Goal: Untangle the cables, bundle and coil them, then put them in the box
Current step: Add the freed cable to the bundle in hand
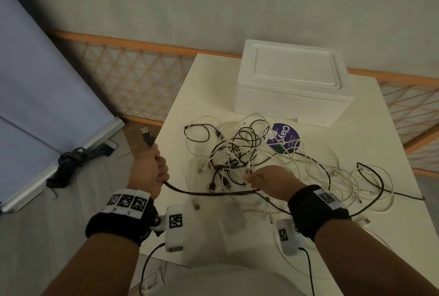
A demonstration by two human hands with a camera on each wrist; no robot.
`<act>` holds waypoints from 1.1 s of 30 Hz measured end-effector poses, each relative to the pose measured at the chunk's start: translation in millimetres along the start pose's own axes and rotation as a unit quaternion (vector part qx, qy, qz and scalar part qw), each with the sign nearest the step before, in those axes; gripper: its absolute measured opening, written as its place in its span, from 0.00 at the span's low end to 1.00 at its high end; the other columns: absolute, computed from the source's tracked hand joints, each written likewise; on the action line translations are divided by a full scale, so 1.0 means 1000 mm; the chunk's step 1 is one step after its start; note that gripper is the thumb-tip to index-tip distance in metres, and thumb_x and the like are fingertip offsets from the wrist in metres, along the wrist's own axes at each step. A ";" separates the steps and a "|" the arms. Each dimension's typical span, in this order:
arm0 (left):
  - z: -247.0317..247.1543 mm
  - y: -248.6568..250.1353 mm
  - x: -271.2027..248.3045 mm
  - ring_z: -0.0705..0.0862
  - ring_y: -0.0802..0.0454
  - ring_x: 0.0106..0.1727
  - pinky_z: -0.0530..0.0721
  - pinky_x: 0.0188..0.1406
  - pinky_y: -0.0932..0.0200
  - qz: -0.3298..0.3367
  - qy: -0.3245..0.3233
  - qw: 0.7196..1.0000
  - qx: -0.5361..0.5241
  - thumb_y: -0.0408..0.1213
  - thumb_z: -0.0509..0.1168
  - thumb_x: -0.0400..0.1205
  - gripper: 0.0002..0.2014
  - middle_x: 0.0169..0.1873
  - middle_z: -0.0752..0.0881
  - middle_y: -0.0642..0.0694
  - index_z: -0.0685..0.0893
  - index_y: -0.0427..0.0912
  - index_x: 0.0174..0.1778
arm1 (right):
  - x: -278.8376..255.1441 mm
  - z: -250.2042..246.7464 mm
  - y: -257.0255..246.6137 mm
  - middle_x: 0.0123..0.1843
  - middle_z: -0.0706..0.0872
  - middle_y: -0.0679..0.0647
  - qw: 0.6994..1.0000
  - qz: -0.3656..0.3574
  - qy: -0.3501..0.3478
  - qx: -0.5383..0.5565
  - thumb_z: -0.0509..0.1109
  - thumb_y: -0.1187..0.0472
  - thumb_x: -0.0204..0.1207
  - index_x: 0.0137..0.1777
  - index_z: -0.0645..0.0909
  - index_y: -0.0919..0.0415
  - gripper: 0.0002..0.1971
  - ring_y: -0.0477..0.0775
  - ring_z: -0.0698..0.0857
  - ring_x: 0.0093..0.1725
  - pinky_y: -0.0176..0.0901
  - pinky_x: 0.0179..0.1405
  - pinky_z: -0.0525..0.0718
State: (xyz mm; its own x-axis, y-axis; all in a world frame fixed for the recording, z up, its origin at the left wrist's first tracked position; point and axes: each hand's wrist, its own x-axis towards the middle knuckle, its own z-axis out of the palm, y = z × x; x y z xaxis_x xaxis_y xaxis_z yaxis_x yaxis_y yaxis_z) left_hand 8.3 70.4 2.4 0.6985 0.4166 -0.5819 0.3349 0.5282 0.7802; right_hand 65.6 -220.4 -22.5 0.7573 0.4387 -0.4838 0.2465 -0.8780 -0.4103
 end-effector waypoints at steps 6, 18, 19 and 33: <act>0.013 -0.004 -0.002 0.62 0.58 0.17 0.63 0.17 0.66 0.002 -0.019 0.999 -0.047 0.36 0.49 0.87 0.15 0.18 0.66 0.53 0.71 0.44 0.34 | -0.017 -0.004 0.007 0.31 0.83 0.52 0.990 0.023 0.078 -0.118 0.39 0.30 0.77 0.32 0.78 0.60 0.39 0.51 0.81 0.35 0.47 0.43 0.81; 0.087 -0.044 -0.043 0.91 0.51 0.43 0.90 0.41 0.59 0.025 -0.135 0.982 -0.129 0.31 0.59 0.85 0.09 0.39 0.92 0.42 0.83 0.33 0.47 | -0.030 -0.017 -0.075 0.50 0.86 0.57 0.982 -0.180 0.039 0.029 0.62 0.47 0.82 0.56 0.77 0.62 0.17 0.56 0.83 0.49 0.43 0.45 0.75; 0.088 -0.046 -0.042 0.91 0.51 0.43 0.90 0.40 0.59 0.025 -0.130 0.982 -0.133 0.31 0.60 0.85 0.08 0.39 0.92 0.42 0.83 0.33 0.46 | -0.028 -0.016 -0.074 0.49 0.86 0.60 0.984 -0.170 0.045 0.016 0.60 0.53 0.83 0.54 0.77 0.64 0.13 0.58 0.83 0.49 0.42 0.42 0.72; 0.073 -0.067 -0.041 0.61 0.57 0.16 0.65 0.18 0.65 -0.122 -0.124 0.965 -0.196 0.49 0.58 0.85 0.24 0.17 0.60 0.53 0.67 0.46 0.23 | -0.054 0.000 -0.037 0.50 0.85 0.57 0.987 -0.138 -0.002 -0.083 0.52 0.47 0.86 0.56 0.76 0.57 0.17 0.57 0.82 0.50 0.46 0.41 0.73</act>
State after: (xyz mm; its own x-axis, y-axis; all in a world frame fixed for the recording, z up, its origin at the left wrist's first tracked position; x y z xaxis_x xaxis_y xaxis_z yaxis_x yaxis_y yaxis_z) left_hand 3.6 -36.5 -8.8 0.7749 0.0807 -0.6270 0.2778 0.8475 0.4524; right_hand 15.2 -211.5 18.6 0.6451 0.6661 -0.3744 0.5389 -0.7440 -0.3951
